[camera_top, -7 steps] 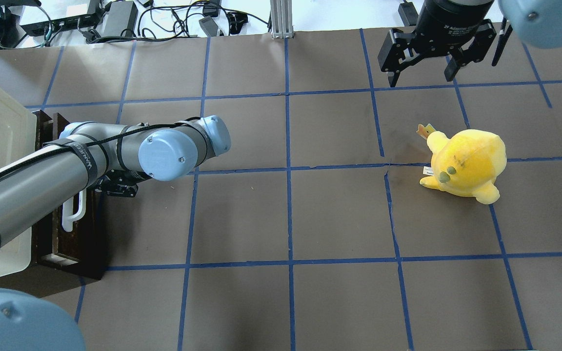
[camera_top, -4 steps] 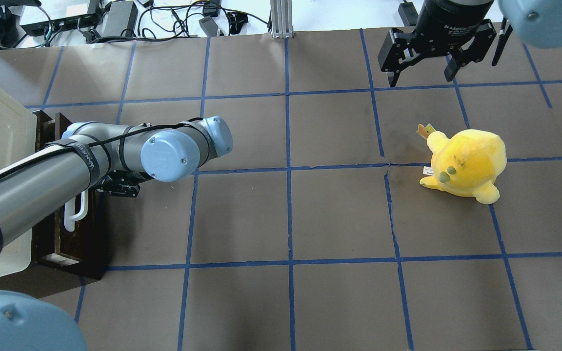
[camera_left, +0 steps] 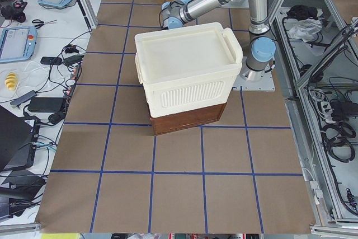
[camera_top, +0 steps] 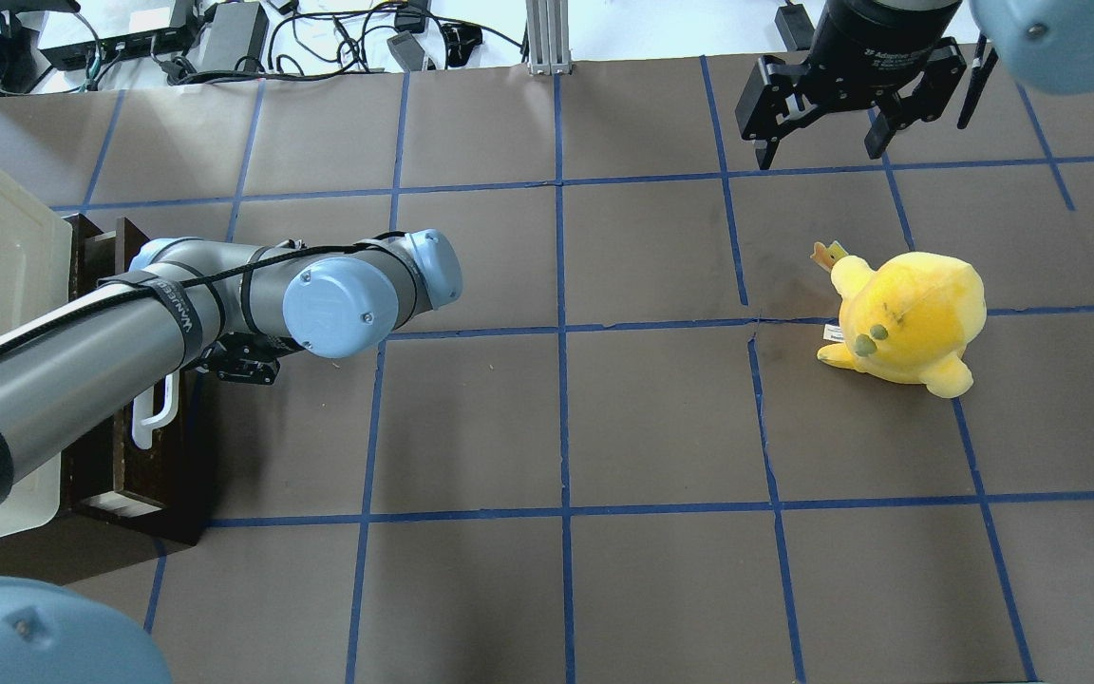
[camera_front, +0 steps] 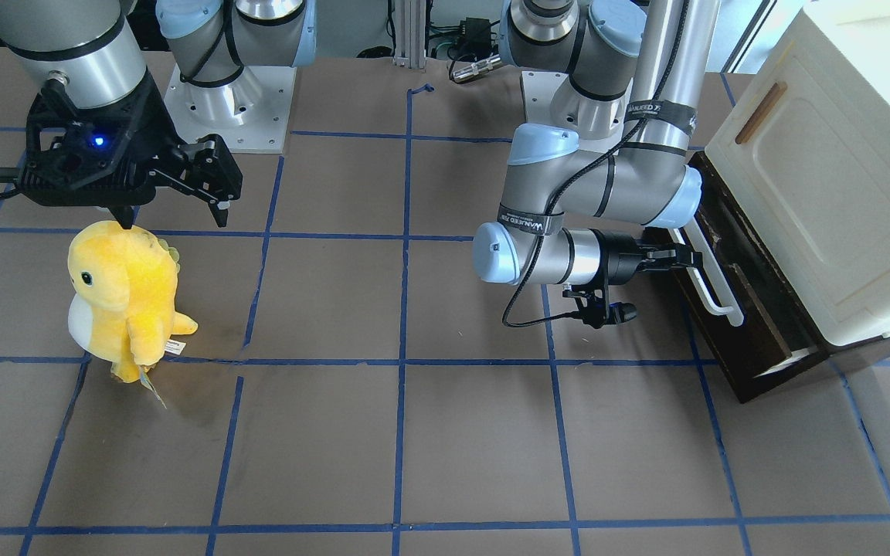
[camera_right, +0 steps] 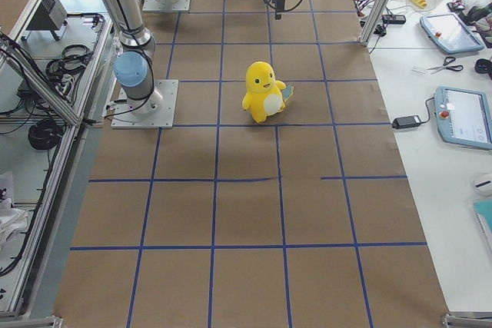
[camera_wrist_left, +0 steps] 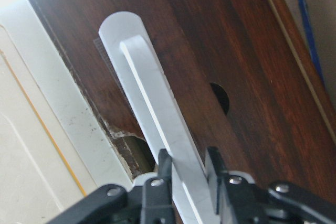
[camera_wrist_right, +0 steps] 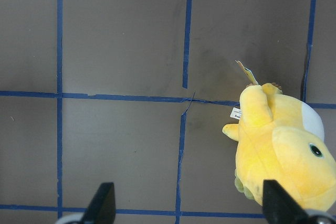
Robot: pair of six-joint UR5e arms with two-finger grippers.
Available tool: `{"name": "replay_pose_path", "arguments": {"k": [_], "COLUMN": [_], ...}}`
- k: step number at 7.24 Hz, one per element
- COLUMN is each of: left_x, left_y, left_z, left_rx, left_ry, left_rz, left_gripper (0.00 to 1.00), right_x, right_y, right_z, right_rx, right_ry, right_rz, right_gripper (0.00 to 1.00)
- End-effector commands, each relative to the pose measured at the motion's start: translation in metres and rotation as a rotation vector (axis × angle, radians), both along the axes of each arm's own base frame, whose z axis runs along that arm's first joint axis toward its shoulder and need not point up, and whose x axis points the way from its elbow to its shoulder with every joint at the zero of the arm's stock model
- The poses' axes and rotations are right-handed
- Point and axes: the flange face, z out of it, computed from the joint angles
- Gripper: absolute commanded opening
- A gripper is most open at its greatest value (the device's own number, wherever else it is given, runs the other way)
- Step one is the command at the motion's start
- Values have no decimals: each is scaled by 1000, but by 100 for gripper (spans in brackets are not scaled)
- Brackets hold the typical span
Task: Pull drawer sideways
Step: 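Pull the handle with the left gripper, sliding the drawer out toward the table center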
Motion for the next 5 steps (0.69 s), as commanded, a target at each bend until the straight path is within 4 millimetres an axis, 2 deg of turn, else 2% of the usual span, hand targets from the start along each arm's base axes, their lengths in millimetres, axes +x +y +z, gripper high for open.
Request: {"name": "replay_pose_path", "arguments": {"k": [1, 5], "left_x": [-6, -22], "left_y": [-1, -4], "left_z": [4, 10], "left_rx": [-6, -3], "left_ry": [2, 15], "left_rz": [-11, -34], "left_gripper": [7, 7], "right_x": [0, 0], "right_y": [0, 0], "right_z": [0, 0], "right_rx": [0, 0], "right_ry": [0, 0], "right_rz": [0, 0], "right_gripper": [100, 100]}}
